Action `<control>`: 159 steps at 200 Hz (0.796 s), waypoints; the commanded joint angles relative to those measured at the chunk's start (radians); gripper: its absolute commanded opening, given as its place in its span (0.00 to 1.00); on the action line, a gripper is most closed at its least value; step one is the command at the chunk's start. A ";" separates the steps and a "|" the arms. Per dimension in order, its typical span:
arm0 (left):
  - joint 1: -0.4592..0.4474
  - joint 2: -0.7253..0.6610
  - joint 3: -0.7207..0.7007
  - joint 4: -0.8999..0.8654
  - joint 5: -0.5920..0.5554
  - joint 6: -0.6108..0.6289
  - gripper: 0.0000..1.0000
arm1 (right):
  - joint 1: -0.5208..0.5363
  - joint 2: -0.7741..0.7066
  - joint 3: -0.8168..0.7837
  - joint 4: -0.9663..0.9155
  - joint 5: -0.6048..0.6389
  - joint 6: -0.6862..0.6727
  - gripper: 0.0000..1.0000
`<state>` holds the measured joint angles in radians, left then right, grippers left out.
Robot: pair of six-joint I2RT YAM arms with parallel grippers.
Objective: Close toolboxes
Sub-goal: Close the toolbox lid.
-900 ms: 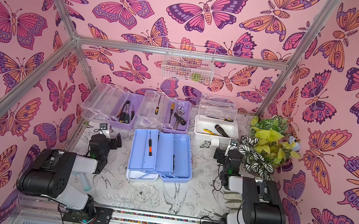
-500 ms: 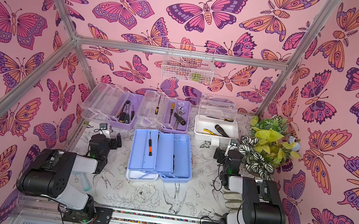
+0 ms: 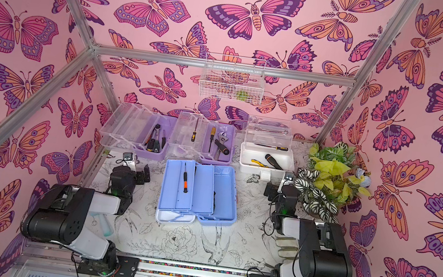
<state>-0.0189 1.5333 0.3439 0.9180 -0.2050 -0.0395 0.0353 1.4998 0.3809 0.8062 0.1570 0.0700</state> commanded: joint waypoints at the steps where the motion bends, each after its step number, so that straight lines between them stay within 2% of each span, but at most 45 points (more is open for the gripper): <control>1: 0.006 -0.057 0.026 -0.089 -0.005 0.006 0.99 | 0.006 -0.028 0.061 -0.050 0.045 -0.014 0.99; 11: -0.011 -0.088 0.026 -0.077 -0.032 0.042 1.00 | 0.021 -0.097 0.154 -0.298 0.041 -0.029 0.99; 22: -0.032 -0.173 0.070 -0.242 -0.084 0.043 1.00 | 0.052 -0.147 0.232 -0.492 0.078 -0.003 0.99; 43: -0.086 -0.336 0.146 -0.445 -0.157 0.044 1.00 | 0.137 -0.203 0.356 -0.754 0.117 0.049 0.99; 64: -0.169 -0.454 0.254 -0.749 -0.225 -0.026 1.00 | 0.272 -0.197 0.501 -1.043 0.208 0.074 0.99; 74: -0.209 -0.503 0.302 -0.919 -0.242 -0.106 0.99 | 0.337 -0.198 0.546 -1.143 0.220 0.096 0.97; 95: -0.259 -0.583 0.388 -1.223 -0.160 -0.258 0.97 | 0.444 -0.194 0.607 -1.289 0.170 0.174 0.90; 118: -0.279 -0.646 0.446 -1.425 -0.058 -0.341 0.95 | 0.505 -0.156 0.638 -1.382 0.053 0.267 0.85; 139: -0.280 -0.683 0.474 -1.551 0.021 -0.388 0.89 | 0.518 -0.114 0.640 -1.401 -0.040 0.319 0.80; 159: -0.281 -0.703 0.459 -1.608 0.099 -0.408 0.88 | 0.518 -0.101 0.616 -1.370 -0.071 0.349 0.71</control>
<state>-0.2951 0.8532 0.8032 -0.4652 -0.2306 -0.3645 0.5476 1.3834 0.9993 -0.4973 0.1692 0.3302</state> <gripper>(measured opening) 0.884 0.740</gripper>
